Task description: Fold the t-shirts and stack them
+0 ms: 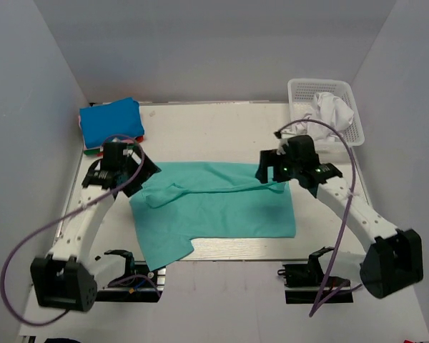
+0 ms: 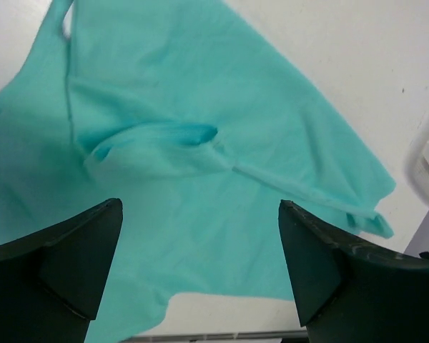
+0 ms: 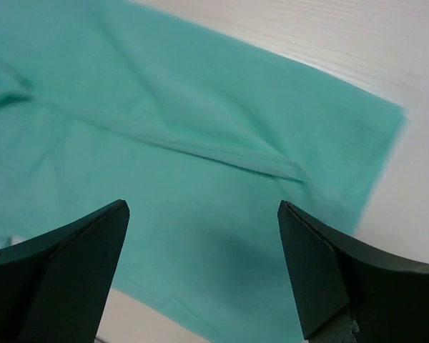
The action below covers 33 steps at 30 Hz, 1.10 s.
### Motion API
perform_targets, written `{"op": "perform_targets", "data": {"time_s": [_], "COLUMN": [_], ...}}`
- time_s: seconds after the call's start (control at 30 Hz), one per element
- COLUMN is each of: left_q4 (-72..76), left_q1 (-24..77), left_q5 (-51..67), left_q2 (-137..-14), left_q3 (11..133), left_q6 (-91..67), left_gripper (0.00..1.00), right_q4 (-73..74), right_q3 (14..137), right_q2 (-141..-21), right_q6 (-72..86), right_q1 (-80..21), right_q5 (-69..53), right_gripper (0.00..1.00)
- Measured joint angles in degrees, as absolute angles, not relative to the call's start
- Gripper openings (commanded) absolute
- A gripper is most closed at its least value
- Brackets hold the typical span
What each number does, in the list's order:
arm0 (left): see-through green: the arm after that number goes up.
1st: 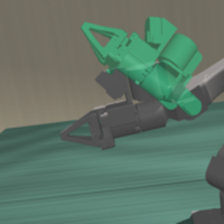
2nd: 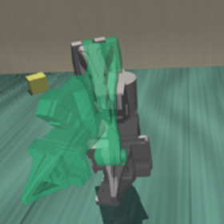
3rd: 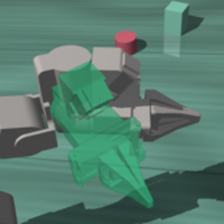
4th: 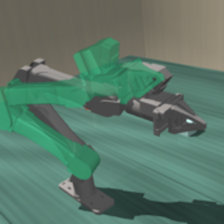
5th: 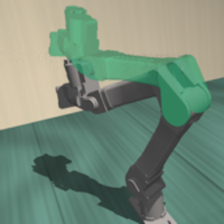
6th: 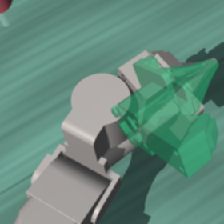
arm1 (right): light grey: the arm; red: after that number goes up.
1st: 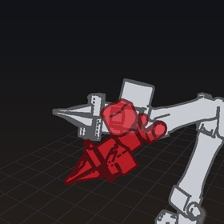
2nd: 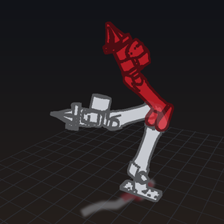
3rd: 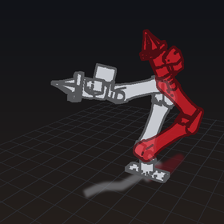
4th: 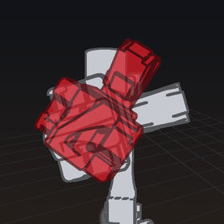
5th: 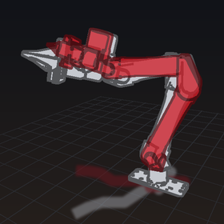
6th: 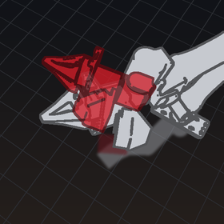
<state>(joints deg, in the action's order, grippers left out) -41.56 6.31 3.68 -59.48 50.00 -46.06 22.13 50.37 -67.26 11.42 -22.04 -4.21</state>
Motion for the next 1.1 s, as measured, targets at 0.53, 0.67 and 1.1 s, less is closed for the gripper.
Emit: {"op": "perform_targets", "data": {"time_s": [0.53,0.67,1.1], "left_q4": [-42.2,-42.4,-41.2], "left_q1": [5.2,5.1,5.1], "left_q5": [-2.7,-1.3,2.4], "left_q2": [-101.3,-103.7,-108.9], "left_q3": [76.7,74.4,73.5], "left_q6": [-40.6,-39.9,-39.4], "left_gripper": [1.00,1.00,1.00], "right_q4": [10.0,8.3,5.1], "right_q3": [84.4,92.6,96.1], "right_q2": [-112.8,-121.2,-130.5], "right_q6": [-6.9,-7.3,-6.3], "right_q1": [-49.3,-51.3,-53.6], "right_q5": [-20.5,-21.0,-19.3], "right_gripper": [0.90,0.89,0.32]}}
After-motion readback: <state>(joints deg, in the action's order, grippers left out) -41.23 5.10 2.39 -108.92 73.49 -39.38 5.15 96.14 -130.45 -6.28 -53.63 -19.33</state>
